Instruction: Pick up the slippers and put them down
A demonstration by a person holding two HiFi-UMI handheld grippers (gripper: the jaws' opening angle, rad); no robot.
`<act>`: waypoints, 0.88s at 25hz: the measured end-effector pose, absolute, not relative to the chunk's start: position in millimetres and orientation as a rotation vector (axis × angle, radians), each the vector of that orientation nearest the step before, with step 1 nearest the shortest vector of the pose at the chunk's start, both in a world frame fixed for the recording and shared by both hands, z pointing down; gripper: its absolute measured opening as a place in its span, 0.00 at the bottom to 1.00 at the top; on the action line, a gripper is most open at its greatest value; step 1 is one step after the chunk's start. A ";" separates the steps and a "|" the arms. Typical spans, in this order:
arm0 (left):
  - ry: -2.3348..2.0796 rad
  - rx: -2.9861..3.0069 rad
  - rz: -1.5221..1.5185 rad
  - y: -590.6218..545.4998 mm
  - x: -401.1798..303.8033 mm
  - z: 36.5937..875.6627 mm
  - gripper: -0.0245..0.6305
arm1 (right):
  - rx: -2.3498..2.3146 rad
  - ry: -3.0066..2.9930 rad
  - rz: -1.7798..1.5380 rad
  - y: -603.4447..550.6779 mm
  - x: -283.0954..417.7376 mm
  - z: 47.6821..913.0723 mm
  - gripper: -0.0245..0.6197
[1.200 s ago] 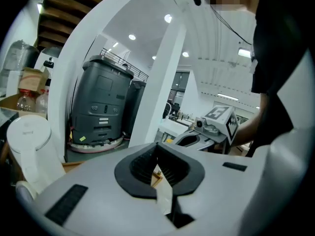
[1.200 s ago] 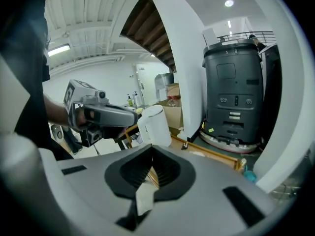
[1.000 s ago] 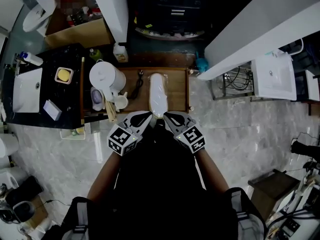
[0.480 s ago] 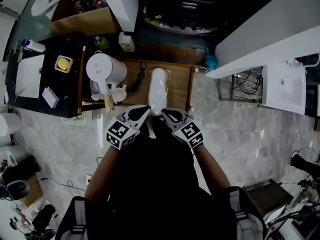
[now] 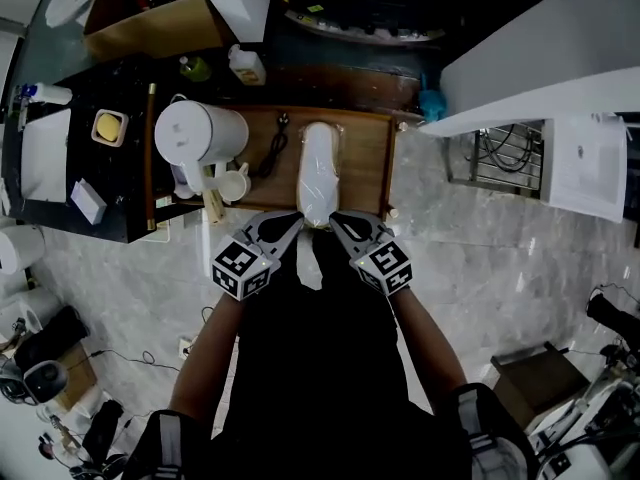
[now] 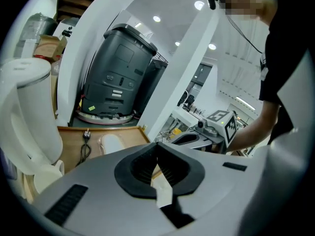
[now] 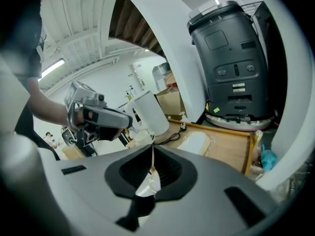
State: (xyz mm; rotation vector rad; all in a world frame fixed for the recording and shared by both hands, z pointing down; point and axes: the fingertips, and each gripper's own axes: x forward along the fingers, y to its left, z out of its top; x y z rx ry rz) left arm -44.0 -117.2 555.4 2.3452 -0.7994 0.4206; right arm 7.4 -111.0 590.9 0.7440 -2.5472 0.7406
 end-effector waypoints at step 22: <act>-0.691 2.114 0.516 -127.9 -55.5 699.4 0.23 | 0.765 -2.291 0.877 -133.3 7.9 720.4 0.33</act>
